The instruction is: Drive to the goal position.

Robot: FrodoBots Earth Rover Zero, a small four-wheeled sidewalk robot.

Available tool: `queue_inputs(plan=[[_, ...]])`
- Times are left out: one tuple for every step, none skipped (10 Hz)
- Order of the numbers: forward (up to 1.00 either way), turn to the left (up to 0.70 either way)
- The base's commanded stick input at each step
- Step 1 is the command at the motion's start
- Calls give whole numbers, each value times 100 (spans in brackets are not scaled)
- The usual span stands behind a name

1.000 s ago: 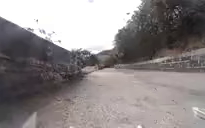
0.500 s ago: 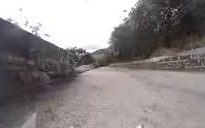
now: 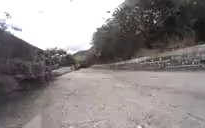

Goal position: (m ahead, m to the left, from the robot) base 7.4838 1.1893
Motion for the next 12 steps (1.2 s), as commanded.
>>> queue_inputs(plan=[[100,0],[100,0],[100,0],[100,0],[100,0],[100,2],[100,15],[100,28],[100,40],[100,40],[100,40],[100,28]])
